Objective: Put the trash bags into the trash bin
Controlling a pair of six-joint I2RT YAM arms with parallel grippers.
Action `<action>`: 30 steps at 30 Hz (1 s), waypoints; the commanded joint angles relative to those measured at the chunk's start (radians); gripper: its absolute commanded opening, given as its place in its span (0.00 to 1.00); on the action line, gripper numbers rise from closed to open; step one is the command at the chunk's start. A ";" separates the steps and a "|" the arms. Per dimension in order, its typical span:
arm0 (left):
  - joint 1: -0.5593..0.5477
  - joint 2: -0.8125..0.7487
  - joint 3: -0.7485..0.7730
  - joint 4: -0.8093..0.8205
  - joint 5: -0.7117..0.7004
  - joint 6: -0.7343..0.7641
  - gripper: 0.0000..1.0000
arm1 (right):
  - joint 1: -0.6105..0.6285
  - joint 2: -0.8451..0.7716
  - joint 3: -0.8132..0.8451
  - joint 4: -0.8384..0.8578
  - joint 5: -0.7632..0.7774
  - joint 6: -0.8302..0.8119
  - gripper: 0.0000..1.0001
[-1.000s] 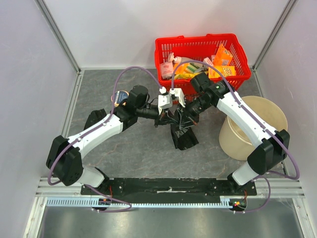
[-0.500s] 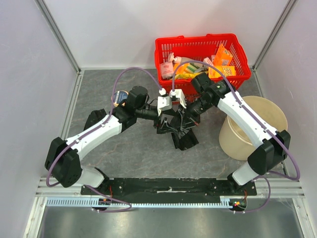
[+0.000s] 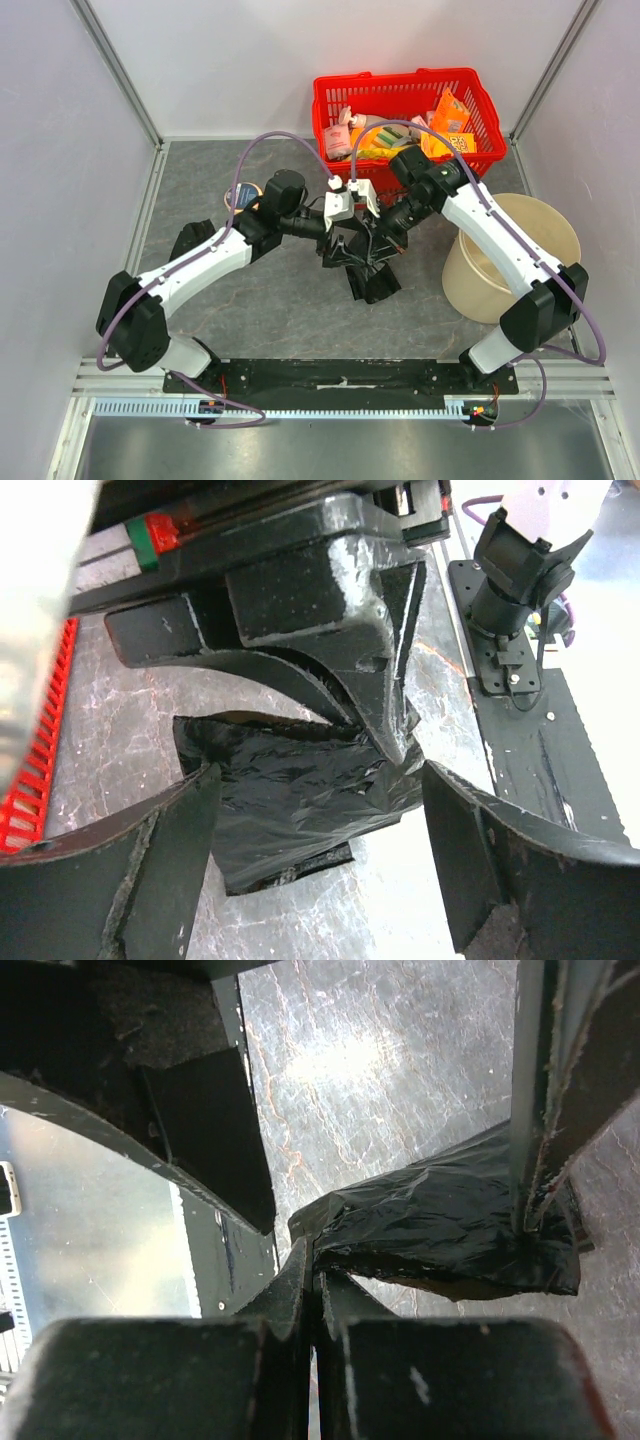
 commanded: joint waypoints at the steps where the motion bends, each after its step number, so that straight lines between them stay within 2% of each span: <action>1: -0.033 0.046 0.056 -0.001 0.011 0.005 0.84 | 0.013 -0.003 0.054 -0.011 -0.054 -0.034 0.00; 9: -0.039 0.057 0.047 -0.006 0.024 0.002 0.56 | 0.013 -0.015 0.042 -0.009 -0.052 -0.040 0.00; 12: -0.037 0.057 0.043 0.016 0.047 -0.027 0.42 | 0.011 -0.015 0.049 -0.008 -0.055 -0.040 0.00; 14: -0.040 0.051 0.029 0.049 0.061 -0.067 0.40 | 0.010 -0.020 0.054 -0.003 -0.063 -0.039 0.00; 16: -0.036 0.045 0.015 0.095 0.072 -0.104 0.41 | 0.005 -0.027 0.054 0.007 -0.077 -0.037 0.00; 20: -0.039 0.011 -0.011 0.125 0.068 -0.135 0.60 | 0.004 -0.038 0.063 0.038 -0.080 -0.026 0.00; 23: -0.030 -0.017 -0.023 0.126 0.055 -0.142 0.70 | 0.004 -0.040 0.084 0.052 -0.080 -0.022 0.00; 26: -0.016 -0.037 -0.043 0.149 0.048 -0.162 0.77 | 0.004 -0.037 0.097 0.061 -0.086 -0.017 0.00; 30: -0.014 -0.037 -0.050 0.156 0.044 -0.158 0.78 | 0.004 -0.029 0.114 0.058 -0.104 -0.016 0.00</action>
